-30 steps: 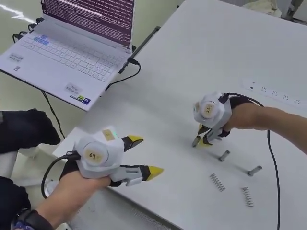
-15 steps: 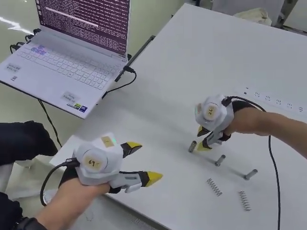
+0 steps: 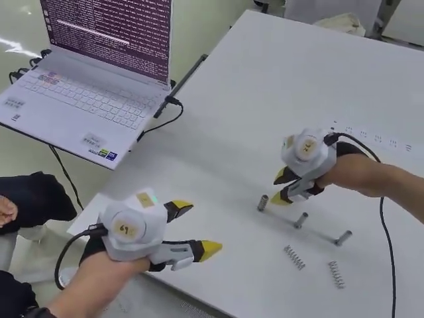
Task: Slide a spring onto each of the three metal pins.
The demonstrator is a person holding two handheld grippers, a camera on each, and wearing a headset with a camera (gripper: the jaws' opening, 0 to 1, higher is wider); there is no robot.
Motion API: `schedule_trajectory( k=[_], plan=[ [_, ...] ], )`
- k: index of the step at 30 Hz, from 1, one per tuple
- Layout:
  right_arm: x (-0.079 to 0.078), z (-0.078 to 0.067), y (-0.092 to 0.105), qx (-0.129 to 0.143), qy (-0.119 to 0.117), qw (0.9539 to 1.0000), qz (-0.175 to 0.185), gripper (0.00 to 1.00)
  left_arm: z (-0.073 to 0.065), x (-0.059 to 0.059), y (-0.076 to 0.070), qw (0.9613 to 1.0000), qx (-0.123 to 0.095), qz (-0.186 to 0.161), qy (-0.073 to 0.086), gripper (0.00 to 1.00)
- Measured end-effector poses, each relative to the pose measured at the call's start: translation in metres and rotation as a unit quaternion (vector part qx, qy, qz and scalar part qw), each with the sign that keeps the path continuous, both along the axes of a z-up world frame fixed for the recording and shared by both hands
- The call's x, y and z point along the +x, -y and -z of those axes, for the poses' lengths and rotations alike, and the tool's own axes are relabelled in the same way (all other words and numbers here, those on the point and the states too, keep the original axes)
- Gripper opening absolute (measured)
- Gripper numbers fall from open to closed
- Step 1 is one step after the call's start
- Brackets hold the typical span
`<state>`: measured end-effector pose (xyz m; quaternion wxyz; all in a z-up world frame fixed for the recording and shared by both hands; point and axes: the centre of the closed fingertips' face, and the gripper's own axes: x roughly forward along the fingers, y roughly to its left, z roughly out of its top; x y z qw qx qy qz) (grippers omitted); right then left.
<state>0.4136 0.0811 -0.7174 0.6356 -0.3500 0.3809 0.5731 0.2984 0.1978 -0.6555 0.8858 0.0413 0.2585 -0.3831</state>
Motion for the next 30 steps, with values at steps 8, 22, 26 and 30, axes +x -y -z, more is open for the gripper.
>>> schedule_trajectory(
  k=[8, 22, 26, 30],
  plan=[
    [0.0, -0.004, 0.003, 0.044, -0.007, 0.9974, 0.057, 0.26, -0.002, 0.001, 0.002, 1.0, 0.003, 0.002, 0.002, 0.52],
    [0.007, -0.031, 0.004, 0.133, 0.017, 0.9809, 0.141, 0.26, -0.005, 0.002, 0.002, 1.0, 0.001, 0.003, 0.006, 0.51],
    [0.005, -0.036, 0.009, 0.148, 0.026, 0.9762, 0.156, 0.27, -0.006, 0.002, 0.002, 1.0, -0.001, 0.001, 0.007, 0.52],
    [0.0, -0.04, 0.014, 0.162, 0.031, 0.9714, 0.171, 0.28, -0.006, 0.003, 0.003, 1.0, -0.002, 0.001, 0.007, 0.52]
  ],
)
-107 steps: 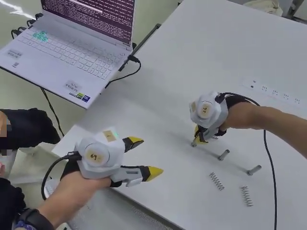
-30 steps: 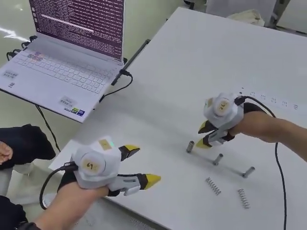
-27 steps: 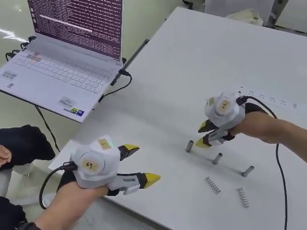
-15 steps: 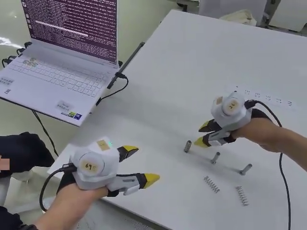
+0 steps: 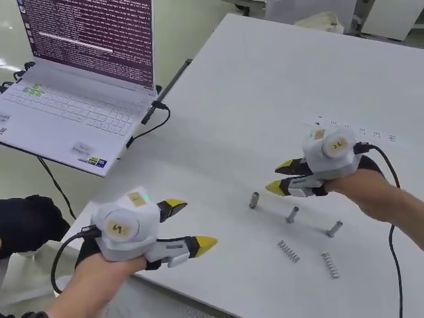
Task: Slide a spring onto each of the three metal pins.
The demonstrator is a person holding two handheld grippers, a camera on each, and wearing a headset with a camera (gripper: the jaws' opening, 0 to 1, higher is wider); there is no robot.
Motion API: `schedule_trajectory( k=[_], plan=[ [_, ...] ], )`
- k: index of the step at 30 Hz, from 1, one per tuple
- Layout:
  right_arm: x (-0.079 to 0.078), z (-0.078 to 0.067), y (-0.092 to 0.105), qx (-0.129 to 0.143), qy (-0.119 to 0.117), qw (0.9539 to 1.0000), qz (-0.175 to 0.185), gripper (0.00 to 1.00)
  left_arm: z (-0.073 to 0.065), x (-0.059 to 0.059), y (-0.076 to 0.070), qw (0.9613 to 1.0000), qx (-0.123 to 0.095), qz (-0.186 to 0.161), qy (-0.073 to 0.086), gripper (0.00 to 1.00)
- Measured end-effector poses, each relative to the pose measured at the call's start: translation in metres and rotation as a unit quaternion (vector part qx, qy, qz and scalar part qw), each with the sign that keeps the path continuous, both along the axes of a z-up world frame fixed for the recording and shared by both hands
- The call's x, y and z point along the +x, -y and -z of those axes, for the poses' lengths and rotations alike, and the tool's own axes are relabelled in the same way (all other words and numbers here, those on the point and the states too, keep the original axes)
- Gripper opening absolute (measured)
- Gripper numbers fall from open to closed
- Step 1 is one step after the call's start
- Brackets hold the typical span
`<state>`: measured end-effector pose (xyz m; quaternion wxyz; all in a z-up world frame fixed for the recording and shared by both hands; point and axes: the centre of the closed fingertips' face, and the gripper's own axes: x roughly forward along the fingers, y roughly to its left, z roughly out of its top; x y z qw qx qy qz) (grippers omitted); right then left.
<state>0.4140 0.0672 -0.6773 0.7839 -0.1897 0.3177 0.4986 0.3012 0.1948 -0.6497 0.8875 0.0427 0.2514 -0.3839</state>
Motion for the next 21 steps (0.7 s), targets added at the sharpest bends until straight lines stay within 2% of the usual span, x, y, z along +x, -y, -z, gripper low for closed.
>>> schedule_trajectory(
  k=[7, 21],
  plan=[
    [-0.005, -0.009, 0.011, 0.033, 0.007, 0.9988, 0.035, 0.32, -0.001, 0.002, 0.0, 1.0, -0.002, -0.002, 0.001, 0.52],
    [-0.03, -0.015, 0.047, 0.056, 0.014, 0.9937, 0.096, 0.37, -0.001, 0.005, 0.006, 1.0, -0.003, 0.004, 0.001, 0.52]
  ],
)
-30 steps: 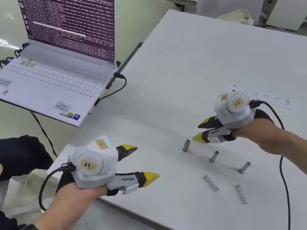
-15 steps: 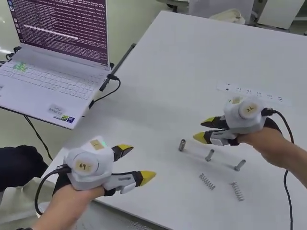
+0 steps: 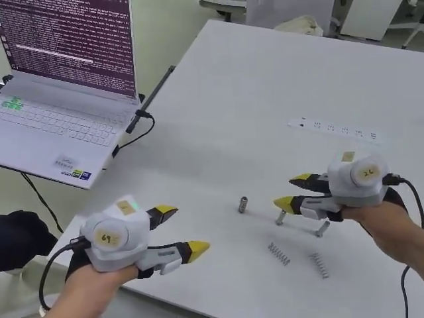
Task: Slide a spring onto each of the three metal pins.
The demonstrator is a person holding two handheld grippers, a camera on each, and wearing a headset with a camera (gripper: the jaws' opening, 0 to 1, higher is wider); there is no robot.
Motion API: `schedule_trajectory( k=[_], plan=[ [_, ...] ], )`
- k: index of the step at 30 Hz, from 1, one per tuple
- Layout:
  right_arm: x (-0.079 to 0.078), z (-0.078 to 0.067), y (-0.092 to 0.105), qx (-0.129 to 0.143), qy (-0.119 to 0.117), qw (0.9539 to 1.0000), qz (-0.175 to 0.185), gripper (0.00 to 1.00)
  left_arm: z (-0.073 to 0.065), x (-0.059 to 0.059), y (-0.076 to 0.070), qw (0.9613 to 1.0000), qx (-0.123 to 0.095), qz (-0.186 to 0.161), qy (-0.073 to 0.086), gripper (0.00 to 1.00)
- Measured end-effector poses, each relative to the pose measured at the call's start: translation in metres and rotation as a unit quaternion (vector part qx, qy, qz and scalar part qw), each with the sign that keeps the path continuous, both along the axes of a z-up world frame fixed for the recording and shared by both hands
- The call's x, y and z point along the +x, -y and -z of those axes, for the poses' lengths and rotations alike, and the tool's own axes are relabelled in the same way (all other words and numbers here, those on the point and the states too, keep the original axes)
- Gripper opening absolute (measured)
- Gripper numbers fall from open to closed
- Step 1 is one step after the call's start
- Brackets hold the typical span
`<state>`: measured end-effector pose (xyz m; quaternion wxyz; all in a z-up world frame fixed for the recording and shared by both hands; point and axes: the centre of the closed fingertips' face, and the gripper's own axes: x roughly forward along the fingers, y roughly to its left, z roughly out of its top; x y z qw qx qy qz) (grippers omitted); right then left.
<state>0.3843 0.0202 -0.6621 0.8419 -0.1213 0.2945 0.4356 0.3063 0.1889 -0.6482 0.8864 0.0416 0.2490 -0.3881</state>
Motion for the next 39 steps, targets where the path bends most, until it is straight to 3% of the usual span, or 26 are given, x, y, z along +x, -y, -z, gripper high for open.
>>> schedule_trajectory(
  k=[12, 15, 21, 27, 39],
  plan=[
    [-0.028, -0.004, 0.033, 0.023, 0.004, 0.9981, 0.057, 0.41, -0.001, 0.003, 0.008, 0.9999, 0.0, 0.012, 0.002, 0.52],
    [-0.038, -0.006, 0.041, 0.04, -0.001, 0.9965, 0.074, 0.43, -0.002, 0.004, 0.01, 0.9999, 0.001, 0.017, 0.003, 0.52],
    [-0.054, -0.017, 0.055, 0.066, 0.01, 0.9916, 0.111, 0.45, 0.0, 0.005, 0.016, 0.9997, 0.003, 0.025, 0.001, 0.52],
    [-0.071, -0.022, 0.067, 0.07, 0.013, 0.9884, 0.134, 0.47, -0.001, 0.006, 0.025, 0.9994, 0.001, 0.033, 0.001, 0.52],
    [-0.094, -0.017, 0.09, 0.076, 0.01, 0.9824, 0.17, 0.48, 0.005, 0.002, 0.042, 0.9986, 0.006, 0.051, -0.006, 0.52]
  ],
)
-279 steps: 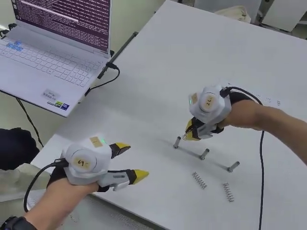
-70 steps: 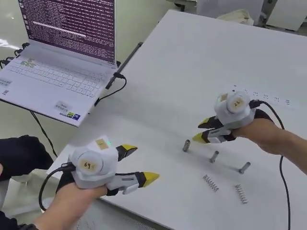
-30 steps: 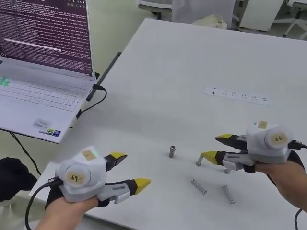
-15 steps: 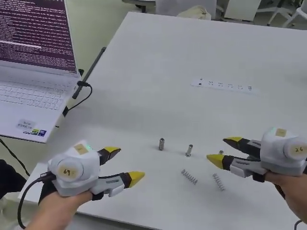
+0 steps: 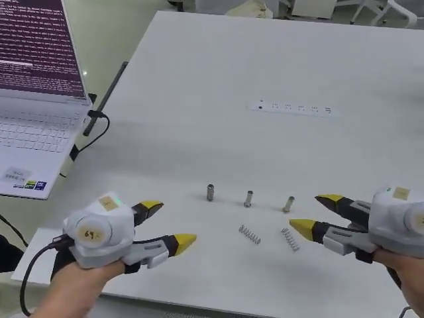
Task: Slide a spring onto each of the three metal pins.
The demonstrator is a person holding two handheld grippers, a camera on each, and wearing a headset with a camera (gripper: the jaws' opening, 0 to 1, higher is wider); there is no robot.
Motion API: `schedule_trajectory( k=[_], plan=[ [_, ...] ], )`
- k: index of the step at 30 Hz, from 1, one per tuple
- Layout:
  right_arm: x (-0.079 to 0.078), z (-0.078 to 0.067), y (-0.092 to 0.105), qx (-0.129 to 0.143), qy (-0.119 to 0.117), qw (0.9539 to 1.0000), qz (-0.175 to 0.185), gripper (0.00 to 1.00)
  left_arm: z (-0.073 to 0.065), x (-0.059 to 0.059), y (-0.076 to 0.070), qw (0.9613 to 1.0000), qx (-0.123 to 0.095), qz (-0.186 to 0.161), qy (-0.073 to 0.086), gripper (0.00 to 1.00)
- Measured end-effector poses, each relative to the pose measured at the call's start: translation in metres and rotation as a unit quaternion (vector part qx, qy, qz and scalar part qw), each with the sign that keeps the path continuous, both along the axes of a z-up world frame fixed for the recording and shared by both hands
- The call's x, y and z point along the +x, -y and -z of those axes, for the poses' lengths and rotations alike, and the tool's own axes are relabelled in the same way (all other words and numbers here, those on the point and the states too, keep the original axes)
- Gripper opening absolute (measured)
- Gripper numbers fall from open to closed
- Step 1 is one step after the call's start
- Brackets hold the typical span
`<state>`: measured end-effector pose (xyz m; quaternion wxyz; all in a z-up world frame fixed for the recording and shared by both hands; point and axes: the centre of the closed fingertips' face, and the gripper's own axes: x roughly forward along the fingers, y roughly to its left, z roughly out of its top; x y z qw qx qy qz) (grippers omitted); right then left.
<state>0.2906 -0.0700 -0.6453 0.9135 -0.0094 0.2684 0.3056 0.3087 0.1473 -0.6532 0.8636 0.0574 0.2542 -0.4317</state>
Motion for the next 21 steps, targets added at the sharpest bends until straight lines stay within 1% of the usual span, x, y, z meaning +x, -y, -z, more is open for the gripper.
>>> schedule_trajectory(
  k=[7, 10, 12, 15, 17, 19, 21],
  plan=[
    [-0.013, 0.0, 0.006, 0.008, -0.002, 0.9999, 0.01, 0.52, 0.002, -0.001, 0.008, 0.9999, 0.005, 0.014, -0.002, 0.52],
    [-0.019, -0.003, 0.006, 0.011, -0.002, 0.9999, 0.011, 0.53, 0.001, 0.0, 0.012, 0.9997, 0.008, 0.021, -0.001, 0.52],
    [-0.023, -0.002, 0.006, 0.011, -0.006, 0.9999, 0.01, 0.55, -0.001, 0.001, 0.015, 0.9996, 0.008, 0.026, 0.0, 0.52],
    [-0.03, -0.003, 0.005, 0.011, -0.009, 0.9999, 0.01, 0.56, -0.001, 0.0, 0.023, 0.9991, 0.013, 0.04, 0.002, 0.52],
    [-0.034, -0.002, 0.005, 0.012, -0.01, 0.9998, 0.011, 0.57, -0.001, 0.001, 0.027, 0.9989, 0.012, 0.046, 0.001, 0.52],
    [-0.04, -0.003, 0.003, 0.015, -0.013, 0.9998, 0.009, 0.55, -0.001, 0.001, 0.032, 0.9985, 0.013, 0.053, 0.002, 0.52],
    [-0.043, -0.002, 0.004, 0.012, -0.013, 0.9998, 0.012, 0.59, -0.001, 0.0, 0.038, 0.9981, 0.014, 0.061, 0.002, 0.52]
  ],
)
